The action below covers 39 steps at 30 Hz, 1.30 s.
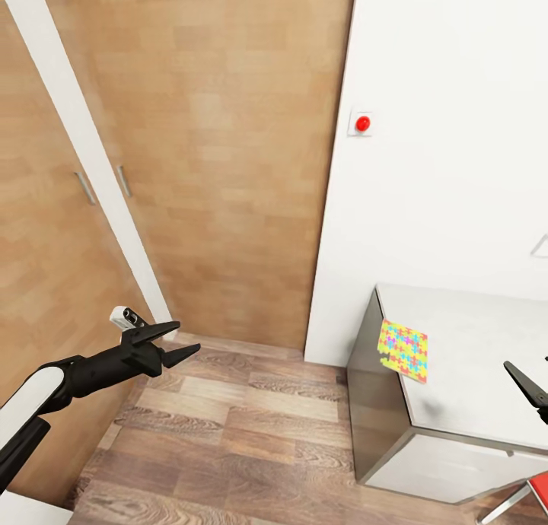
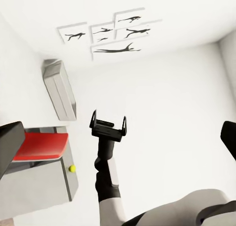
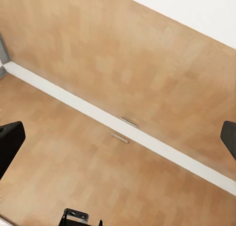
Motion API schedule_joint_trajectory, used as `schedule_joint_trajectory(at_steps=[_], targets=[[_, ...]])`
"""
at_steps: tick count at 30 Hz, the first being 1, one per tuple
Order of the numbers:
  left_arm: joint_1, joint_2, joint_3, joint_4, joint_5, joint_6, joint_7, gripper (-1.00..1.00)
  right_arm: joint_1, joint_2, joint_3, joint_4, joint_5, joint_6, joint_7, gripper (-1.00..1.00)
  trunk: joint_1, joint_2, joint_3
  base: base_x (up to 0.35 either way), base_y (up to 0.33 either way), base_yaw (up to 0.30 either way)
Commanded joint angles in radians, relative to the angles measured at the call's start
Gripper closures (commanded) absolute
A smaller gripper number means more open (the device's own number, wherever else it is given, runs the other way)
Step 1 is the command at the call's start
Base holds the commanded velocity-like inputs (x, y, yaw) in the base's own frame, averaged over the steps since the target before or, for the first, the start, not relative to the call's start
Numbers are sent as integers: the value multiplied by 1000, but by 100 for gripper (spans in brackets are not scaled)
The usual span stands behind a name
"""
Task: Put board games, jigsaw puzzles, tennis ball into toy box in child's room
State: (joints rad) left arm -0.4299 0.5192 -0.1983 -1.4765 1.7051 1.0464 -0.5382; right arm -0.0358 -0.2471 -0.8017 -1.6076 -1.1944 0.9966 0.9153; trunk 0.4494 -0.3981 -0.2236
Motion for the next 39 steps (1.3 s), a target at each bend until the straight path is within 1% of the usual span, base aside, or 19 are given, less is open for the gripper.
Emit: schedule_joint_trajectory(at_steps=[1,23,30,34,39], targets=[[-1,1,-2,1,-4,1,-7,-100,-1,0,-1,0,2,4,4,-100,1,-2,0,0,0,0],[-1,1,-1,1,-4,1,-5,-100,-1,-1,1,0,2,4,3,-100,1,-2,36,0,0,0],[-1,1,-1,1,-5,1,-5,-100,-1,0,2,0,3,4,2,-100,1,-2,39,21,-36,-1],[-1,1,-1,1,-5,1,-5,-100,-1,0,2,0,3,4,2,-100,1,-2,41,186,-176,-101],[-1,1,-1,1,-5,1,-5,-100,-1,0,1,1,4,4,2,-100,1,-2,44,147,-152,-221]])
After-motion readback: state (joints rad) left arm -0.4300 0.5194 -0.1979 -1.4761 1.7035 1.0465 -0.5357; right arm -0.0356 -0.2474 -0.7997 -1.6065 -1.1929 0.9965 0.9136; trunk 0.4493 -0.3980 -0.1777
